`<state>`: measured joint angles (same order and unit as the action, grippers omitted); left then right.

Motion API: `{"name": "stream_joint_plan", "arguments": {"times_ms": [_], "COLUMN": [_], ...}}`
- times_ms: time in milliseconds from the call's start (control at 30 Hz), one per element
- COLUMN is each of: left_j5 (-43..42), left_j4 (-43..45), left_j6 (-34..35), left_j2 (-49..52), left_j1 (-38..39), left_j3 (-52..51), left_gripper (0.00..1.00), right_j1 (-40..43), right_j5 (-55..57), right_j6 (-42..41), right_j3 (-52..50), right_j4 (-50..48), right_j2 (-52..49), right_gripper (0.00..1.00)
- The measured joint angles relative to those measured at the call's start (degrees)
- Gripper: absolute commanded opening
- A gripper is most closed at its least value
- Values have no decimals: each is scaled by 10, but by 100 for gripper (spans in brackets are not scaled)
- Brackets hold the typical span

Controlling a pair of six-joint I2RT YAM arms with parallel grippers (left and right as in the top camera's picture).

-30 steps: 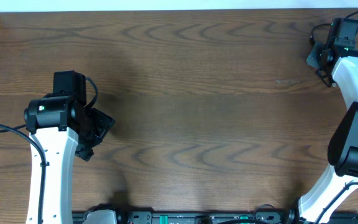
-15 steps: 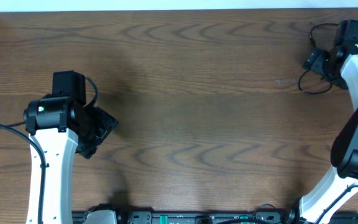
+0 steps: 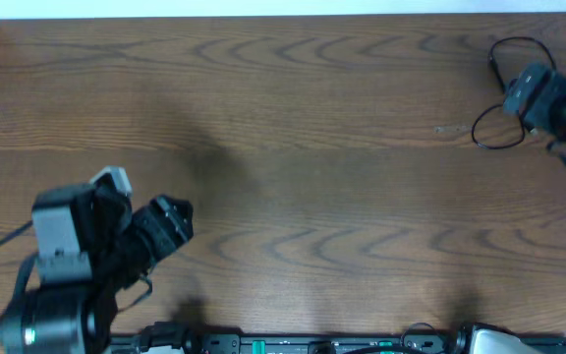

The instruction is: Untangle cables

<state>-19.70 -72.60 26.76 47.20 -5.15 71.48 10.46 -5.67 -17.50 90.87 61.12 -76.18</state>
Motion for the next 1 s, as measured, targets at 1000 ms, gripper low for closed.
{"name": "stream_joint_plan", "arguments": {"times_ms": [1000], "left_j5": [-2], "left_j4": [-81], "left_j6": [-7], "left_j2": [-38], "left_j1": [0], "left_j3": [0], "left_gripper": [96], "right_j1": [-65], "right_j5": [-6], "right_j6": [31], "right_j3": [-239], "right_j4": [120], "right_j2": [491], "right_gripper": [99]}}
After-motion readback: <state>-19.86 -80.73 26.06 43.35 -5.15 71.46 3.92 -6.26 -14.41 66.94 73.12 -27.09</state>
